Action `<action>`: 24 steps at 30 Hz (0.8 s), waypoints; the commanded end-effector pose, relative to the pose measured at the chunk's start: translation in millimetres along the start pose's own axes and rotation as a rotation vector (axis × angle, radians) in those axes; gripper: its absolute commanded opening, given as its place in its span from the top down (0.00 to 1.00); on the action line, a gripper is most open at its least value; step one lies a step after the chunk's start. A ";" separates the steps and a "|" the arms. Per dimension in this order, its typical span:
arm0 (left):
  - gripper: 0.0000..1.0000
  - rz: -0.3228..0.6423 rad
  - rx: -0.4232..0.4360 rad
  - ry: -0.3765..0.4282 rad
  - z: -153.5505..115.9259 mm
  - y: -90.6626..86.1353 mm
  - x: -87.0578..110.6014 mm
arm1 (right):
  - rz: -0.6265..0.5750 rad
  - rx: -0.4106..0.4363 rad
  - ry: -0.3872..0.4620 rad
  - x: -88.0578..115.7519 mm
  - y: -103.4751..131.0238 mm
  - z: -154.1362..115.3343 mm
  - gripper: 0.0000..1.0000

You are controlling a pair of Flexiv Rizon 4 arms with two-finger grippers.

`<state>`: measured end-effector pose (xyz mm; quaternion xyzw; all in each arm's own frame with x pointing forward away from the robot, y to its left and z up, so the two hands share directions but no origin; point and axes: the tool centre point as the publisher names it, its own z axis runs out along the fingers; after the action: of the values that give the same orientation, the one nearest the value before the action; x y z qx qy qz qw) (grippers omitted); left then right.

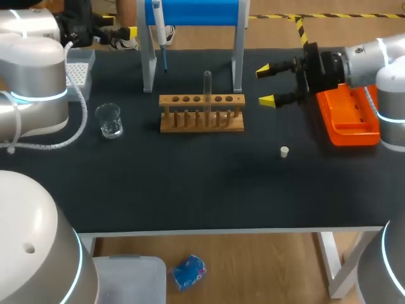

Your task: Invert the test tube, pick up the pipette, mount the tip to pipette, aspirate from beaker and dispense into the tube, eject the tip, return the pipette, and cap with the stopper.

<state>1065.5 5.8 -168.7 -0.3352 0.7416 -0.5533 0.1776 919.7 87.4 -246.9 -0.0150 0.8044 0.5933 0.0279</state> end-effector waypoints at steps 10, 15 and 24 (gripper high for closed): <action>0.00 0.069 -0.066 0.076 -72.8 27.7 107.9 | -0.001 0.000 0.000 0.6 -0.2 -0.8 0.00; 0.00 0.069 -0.066 0.076 -72.8 27.7 107.9 | -0.001 0.000 0.000 0.6 -0.2 -0.8 0.00; 0.00 0.121 -0.020 0.140 -62.5 33.2 115.8 | -0.001 0.000 0.000 0.6 -0.2 -0.8 0.00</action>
<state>930.9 -19.8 -159.4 -0.2825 0.7799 -0.5364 0.1555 919.5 87.2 -246.8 -0.0151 0.8044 0.5933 0.0279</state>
